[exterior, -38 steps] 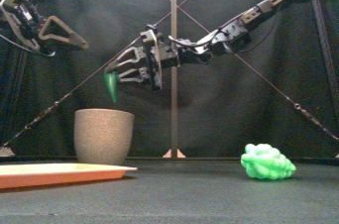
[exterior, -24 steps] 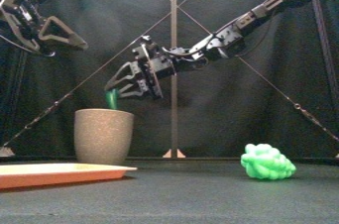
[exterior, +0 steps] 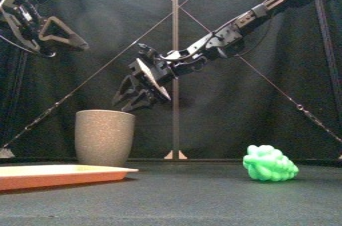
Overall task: Pick the green pepper then place it in the grey bowl
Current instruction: Drop green pepper in the grey bowl and return to neutral
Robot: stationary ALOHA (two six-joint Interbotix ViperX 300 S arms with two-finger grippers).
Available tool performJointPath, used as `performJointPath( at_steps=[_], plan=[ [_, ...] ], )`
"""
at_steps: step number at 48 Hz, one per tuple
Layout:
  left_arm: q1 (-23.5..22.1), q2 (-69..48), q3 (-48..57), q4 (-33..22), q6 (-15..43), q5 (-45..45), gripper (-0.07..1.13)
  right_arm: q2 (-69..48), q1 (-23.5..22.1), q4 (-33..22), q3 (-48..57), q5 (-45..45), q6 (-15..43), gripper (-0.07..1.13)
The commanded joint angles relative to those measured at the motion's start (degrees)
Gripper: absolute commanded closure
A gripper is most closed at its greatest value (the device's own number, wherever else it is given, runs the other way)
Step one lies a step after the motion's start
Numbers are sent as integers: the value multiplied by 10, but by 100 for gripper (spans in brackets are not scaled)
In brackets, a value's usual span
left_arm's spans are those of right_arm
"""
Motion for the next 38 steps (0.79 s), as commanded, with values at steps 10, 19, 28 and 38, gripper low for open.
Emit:
performJointPath(
  at_steps=[10,19,28,38],
  plan=[
    [1,1,-5,1,1,-5,102,-127,9,-33,71,-42,-2,21],
    [1,1,-5,1,1,-6,102,-213,9,-40,149,-77,-3,21],
    [2,1,-5,4,1,-23,102,-272,13,-62,213,-91,-3,21],
    [5,1,-2,10,1,-41,102,-323,18,-98,269,-105,-3,21]
  ],
)
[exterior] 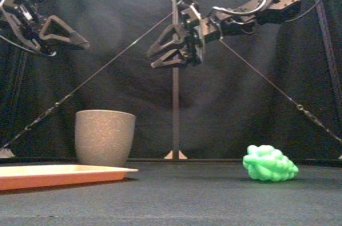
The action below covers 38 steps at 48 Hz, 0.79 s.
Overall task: Pick the green pepper then place it in the grey bowl
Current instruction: Drop green pepper in the grey bowl and return to neutral
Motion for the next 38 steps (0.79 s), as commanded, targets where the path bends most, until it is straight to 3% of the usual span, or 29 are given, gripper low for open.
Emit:
performJointPath(
  at_steps=[1,38],
  plan=[
    [5,1,-4,2,1,-15,102,-45,2,-11,20,-10,-1,21],
    [11,1,8,-1,0,-64,102,-206,0,-8,171,-52,-2,21]
  ],
)
